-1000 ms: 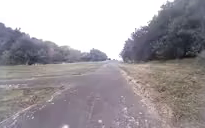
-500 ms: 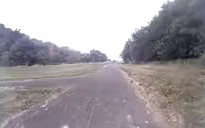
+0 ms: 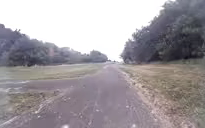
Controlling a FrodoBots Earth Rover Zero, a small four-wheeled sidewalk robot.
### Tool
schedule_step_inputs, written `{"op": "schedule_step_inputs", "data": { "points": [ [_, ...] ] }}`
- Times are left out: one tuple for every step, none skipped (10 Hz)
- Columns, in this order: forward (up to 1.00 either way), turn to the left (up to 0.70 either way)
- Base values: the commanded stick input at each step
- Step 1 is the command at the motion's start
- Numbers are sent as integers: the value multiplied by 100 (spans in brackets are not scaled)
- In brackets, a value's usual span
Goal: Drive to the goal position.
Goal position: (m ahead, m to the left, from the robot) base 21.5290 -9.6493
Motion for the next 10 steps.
{"op": "schedule_step_inputs", "data": {
  "points": [
    [45,0],
    [45,0],
    [45,0],
    [45,0],
    [45,0],
    [45,0],
    [45,0],
    [45,0],
    [45,0],
    [45,0]
  ]
}}
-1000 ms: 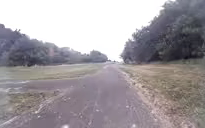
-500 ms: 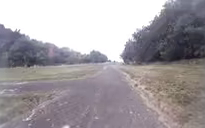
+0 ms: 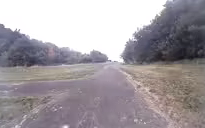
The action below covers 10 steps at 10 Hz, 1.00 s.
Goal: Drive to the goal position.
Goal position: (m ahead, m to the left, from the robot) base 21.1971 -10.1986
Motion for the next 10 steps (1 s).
{"op": "schedule_step_inputs", "data": {
  "points": [
    [45,0],
    [45,0],
    [45,0],
    [45,0],
    [45,0],
    [45,0],
    [45,0],
    [45,0],
    [45,0],
    [45,0]
  ]
}}
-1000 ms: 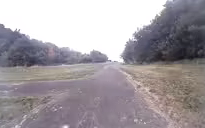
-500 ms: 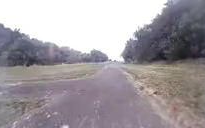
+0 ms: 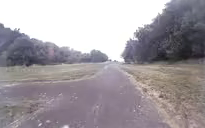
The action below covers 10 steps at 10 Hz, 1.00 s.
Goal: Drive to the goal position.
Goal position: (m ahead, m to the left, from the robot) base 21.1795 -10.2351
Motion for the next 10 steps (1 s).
{"op": "schedule_step_inputs", "data": {
  "points": [
    [45,0],
    [45,0],
    [45,0],
    [45,0],
    [45,0],
    [45,0],
    [45,0],
    [45,-27],
    [45,-27],
    [45,-27]
  ]
}}
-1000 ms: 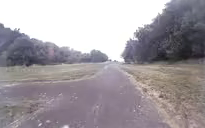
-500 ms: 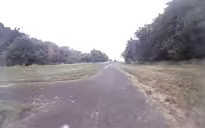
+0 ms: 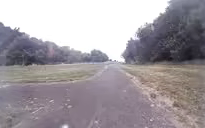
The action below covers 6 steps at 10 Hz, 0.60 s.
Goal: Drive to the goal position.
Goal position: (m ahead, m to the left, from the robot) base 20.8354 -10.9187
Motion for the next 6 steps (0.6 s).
{"op": "schedule_step_inputs", "data": {
  "points": [
    [45,-17],
    [45,-5],
    [45,0],
    [45,0],
    [45,0],
    [45,0]
  ]
}}
